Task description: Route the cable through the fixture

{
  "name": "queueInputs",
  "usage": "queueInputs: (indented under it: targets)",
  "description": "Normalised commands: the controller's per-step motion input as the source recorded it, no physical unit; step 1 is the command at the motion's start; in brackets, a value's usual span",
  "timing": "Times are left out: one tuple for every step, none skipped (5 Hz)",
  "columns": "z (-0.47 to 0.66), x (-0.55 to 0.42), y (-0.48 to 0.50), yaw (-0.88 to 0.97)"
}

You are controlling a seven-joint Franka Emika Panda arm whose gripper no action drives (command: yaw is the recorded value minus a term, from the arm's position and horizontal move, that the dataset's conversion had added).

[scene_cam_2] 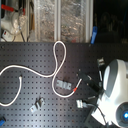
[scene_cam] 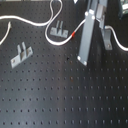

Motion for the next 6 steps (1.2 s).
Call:
queueInputs:
  targets:
    - [0.0,0.0,0.0,0.0]
    - [0.15,-0.041,-0.009,0.2]
    - [0.34,-0.031,-0.002,0.22]
    - [0.15,-0.08,0.034,0.17]
    - [0.0,-0.18,0.095,0.12]
    - [0.0,-0.238,0.163,0.19]
